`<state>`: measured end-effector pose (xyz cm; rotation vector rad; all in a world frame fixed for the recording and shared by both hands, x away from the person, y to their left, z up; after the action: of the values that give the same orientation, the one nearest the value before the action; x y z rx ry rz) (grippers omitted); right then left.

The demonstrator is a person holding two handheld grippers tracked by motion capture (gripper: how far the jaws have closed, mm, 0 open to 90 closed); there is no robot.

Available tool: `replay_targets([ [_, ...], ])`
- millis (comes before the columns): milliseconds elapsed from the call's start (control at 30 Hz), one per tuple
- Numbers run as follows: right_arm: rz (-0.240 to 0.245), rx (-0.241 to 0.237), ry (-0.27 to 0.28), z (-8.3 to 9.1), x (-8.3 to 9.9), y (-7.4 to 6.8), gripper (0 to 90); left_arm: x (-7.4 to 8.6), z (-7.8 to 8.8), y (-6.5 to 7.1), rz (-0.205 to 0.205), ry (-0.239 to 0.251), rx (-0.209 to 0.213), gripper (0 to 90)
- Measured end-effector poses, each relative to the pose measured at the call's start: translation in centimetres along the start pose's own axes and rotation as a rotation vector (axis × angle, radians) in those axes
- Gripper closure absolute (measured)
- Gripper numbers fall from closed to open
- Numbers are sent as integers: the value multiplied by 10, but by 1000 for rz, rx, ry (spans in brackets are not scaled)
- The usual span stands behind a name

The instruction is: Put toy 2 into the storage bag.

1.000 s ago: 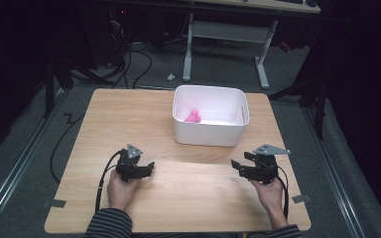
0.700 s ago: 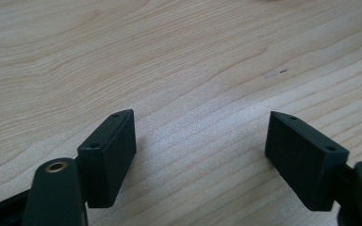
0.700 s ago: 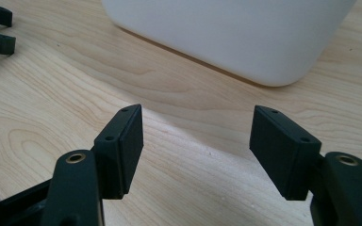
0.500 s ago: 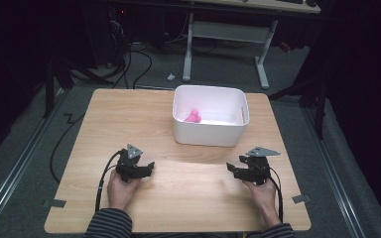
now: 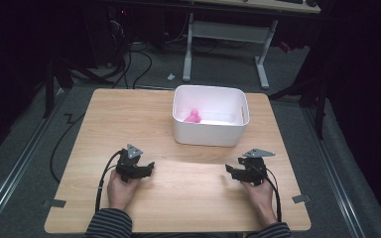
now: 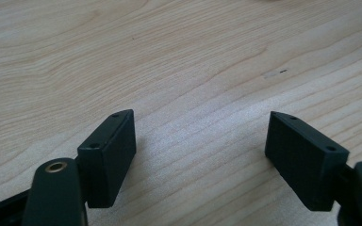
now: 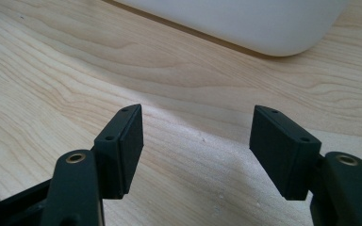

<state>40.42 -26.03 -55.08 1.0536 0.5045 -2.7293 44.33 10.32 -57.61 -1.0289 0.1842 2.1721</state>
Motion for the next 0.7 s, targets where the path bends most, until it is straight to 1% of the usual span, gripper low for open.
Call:
replay_targets([
  [233, -6, 16, -7, -7, 3, 4, 358, 0, 0, 0, 0, 0, 0, 255],
  [333, 9, 33, -12, -10, 5, 6, 357, 0, 0, 0, 0, 0, 0, 255],
  [567, 25, 52, -16, -17, 8, 6, 355, 0, 0, 0, 0, 0, 0, 255],
  [700, 43, 60, -3, -18, 8, 6, 354, 0, 0, 0, 0, 0, 0, 255],
])
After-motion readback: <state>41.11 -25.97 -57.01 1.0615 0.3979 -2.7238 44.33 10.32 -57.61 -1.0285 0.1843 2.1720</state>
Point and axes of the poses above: each handheld gripper's, and its own axes: z roughly backward along the jaws, x roughly out of its underside, y roughly to its right, the point moved 6 cm from there along -z, roughly forward along the jaws, and after that the axes turned 14 degrees about -z, right-handed, at the moved point
